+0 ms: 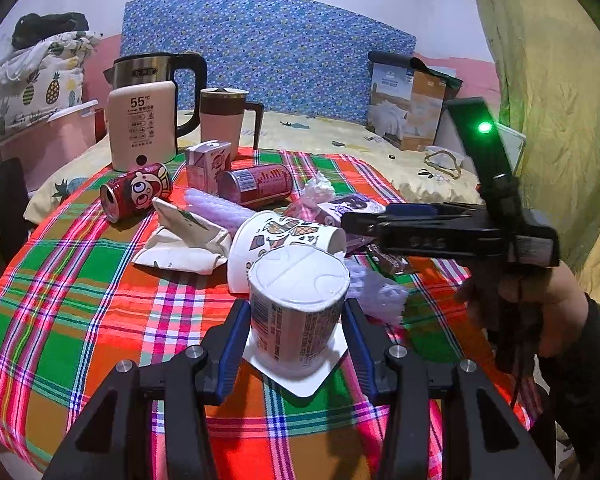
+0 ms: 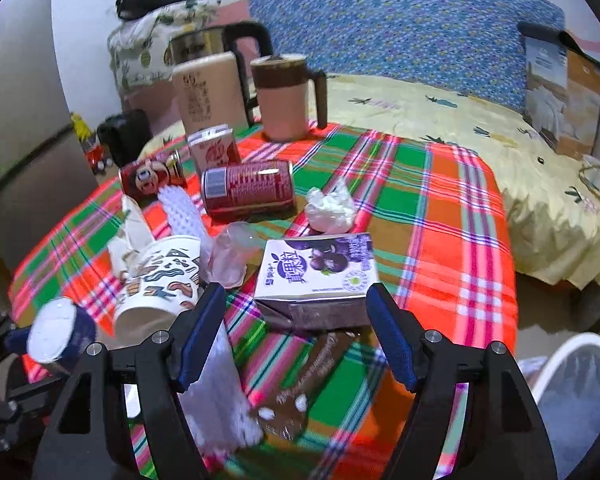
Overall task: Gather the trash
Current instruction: 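Close the right gripper on the purple juice carton and lift it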
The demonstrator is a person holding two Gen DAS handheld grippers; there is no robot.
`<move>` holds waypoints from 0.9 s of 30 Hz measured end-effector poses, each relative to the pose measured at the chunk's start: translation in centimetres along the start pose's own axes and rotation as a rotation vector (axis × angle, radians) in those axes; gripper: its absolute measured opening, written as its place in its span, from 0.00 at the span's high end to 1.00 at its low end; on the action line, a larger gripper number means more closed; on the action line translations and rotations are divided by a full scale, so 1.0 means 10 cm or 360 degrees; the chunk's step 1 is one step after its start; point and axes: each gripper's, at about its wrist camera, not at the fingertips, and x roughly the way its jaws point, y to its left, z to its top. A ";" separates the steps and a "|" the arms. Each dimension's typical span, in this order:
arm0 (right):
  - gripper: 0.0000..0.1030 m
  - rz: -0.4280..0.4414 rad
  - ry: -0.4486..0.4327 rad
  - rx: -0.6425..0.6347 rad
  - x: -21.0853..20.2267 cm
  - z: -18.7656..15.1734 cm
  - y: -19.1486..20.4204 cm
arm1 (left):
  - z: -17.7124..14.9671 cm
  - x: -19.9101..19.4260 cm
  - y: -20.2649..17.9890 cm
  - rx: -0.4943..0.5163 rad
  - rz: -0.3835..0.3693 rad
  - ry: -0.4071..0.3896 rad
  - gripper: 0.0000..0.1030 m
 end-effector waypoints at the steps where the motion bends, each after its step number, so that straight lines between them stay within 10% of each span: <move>1: 0.28 -0.0009 0.0003 -0.0017 0.01 -0.01 0.00 | 0.00 0.01 0.01 -0.0003 0.0000 0.0002 0.54; 10: 0.28 -0.0131 -0.0014 -0.0100 0.09 0.05 -0.07 | -0.01 0.09 0.07 -0.0022 -0.0027 0.0024 0.54; 22: 0.28 0.0122 0.0042 -0.0178 0.26 0.20 -0.22 | 0.00 0.14 0.09 -0.0028 -0.0048 0.0030 0.54; 27: 0.28 -0.0094 0.0058 0.0052 0.28 0.17 -0.36 | -0.01 0.15 0.08 -0.0029 -0.0050 0.0030 0.54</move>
